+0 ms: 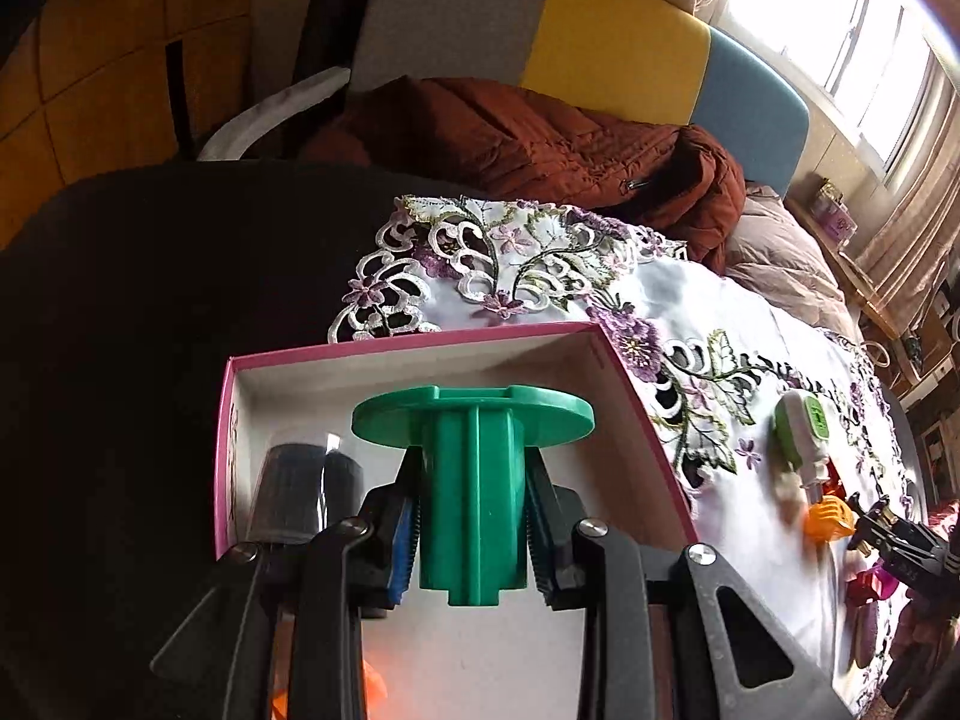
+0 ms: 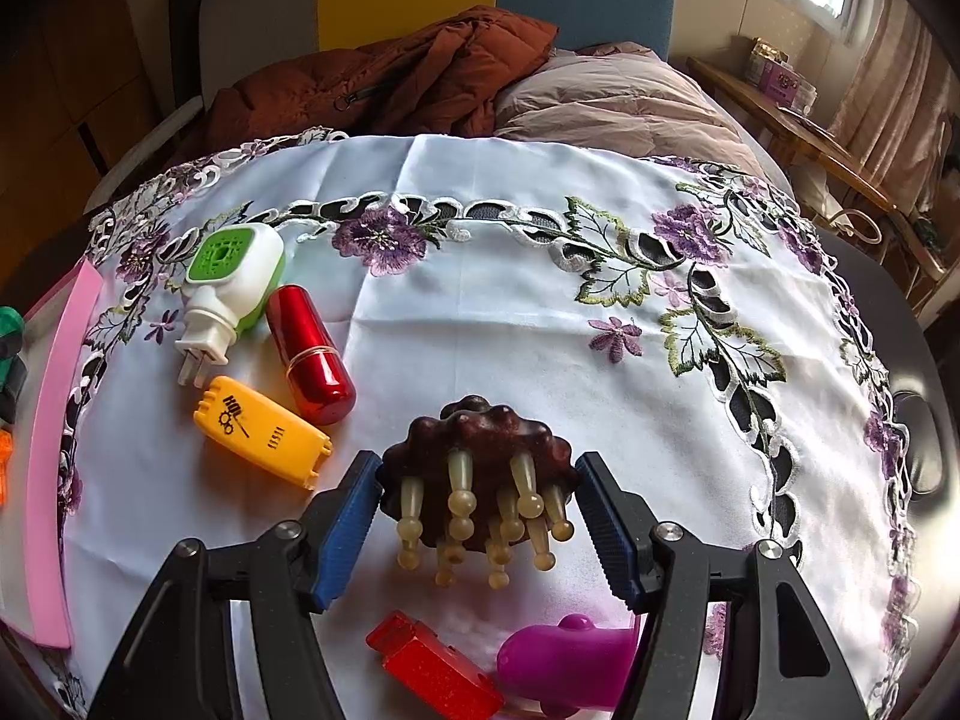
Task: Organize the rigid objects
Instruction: 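Carry the green stand into the tray with the left tool while the right tool grasps the brown spiky brush, then open the left tool and withdraw it while the right tool holds the brown brush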
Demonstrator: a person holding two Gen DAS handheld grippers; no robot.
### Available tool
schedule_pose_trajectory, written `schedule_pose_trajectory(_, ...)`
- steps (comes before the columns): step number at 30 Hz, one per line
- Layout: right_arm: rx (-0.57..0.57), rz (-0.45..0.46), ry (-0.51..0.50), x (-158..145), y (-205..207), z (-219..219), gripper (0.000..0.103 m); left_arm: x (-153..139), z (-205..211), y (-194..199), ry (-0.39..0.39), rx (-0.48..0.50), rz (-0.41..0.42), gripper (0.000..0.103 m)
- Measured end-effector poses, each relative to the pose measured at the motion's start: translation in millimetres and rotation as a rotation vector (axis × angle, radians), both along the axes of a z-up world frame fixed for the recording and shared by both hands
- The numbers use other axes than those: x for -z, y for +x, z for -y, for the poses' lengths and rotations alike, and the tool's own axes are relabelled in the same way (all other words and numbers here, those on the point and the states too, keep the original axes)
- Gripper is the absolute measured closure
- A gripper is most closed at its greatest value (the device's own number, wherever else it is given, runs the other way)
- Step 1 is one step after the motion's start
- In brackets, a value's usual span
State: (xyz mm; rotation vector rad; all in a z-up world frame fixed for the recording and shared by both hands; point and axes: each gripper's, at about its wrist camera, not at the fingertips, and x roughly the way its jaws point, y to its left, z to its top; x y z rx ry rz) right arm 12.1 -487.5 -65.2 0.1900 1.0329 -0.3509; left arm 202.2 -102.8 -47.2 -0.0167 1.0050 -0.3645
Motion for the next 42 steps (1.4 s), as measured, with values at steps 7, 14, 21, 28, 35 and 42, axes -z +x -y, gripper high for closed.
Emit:
schedule_pose_trajectory(7, -0.001, -0.001, 0.0, 0.1, 0.1, -0.5, 0.036, 7.3, -1.9, 12.7, 0.055, -0.013, -0.001, 0.065)
schedule_pose_trajectory(14, -0.003, 0.0, -0.003, 0.1, 0.3, -0.7, 0.036, -20.6, -11.0, -25.1, 0.077, -0.023, 0.082, 0.063)
schedule_pose_trajectory(21, -0.005, 0.002, -0.012, 0.4, -0.3, -1.4, 0.036, -34.1, -15.6, -92.5, 0.086, -0.002, 0.125, 0.062)
schedule_pose_trajectory(28, -0.008, 0.004, -0.022, 0.4, -1.0, -3.0, 0.036, -32.9, -21.9, -141.5, 0.08, -0.008, 0.128, 0.062)
schedule_pose_trajectory(35, -0.013, 0.002, -0.035, 0.2, -1.2, -4.7, 0.037, -30.7, -29.6, -167.9, 0.093, -0.016, 0.137, 0.062)
schedule_pose_trajectory(42, -0.015, 0.002, -0.042, -0.1, -1.3, -5.9, 0.037, -30.2, -43.2, -177.0, 0.091, -0.049, 0.134, 0.062)
